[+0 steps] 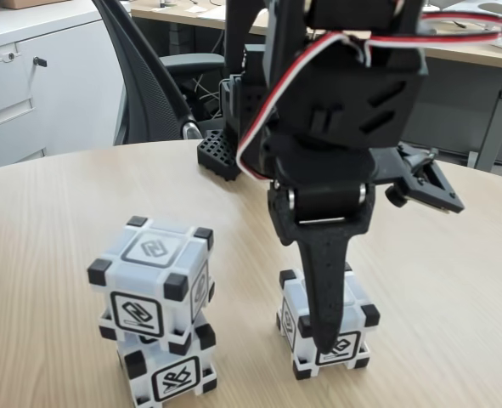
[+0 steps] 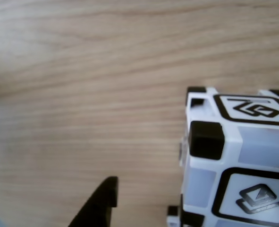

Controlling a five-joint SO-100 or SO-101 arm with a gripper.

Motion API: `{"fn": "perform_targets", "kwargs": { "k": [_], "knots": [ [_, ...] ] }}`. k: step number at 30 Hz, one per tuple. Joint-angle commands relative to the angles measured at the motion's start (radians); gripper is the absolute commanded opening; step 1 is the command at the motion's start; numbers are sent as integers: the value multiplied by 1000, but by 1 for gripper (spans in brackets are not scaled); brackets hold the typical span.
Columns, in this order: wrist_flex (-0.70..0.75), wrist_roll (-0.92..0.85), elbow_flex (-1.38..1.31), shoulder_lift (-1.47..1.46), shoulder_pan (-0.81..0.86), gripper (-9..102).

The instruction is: Stack cubes from left to right.

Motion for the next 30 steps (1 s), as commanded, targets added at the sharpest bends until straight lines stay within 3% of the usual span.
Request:
{"fn": "perform_targets", "kwargs": {
  "k": [1,9,30],
  "knots": [
    [-5,-9,-75,11,5,45],
    [-5,-29,-213,-52,5,44],
    [-5,35,-218,-164,-74,42]
  ]
}}
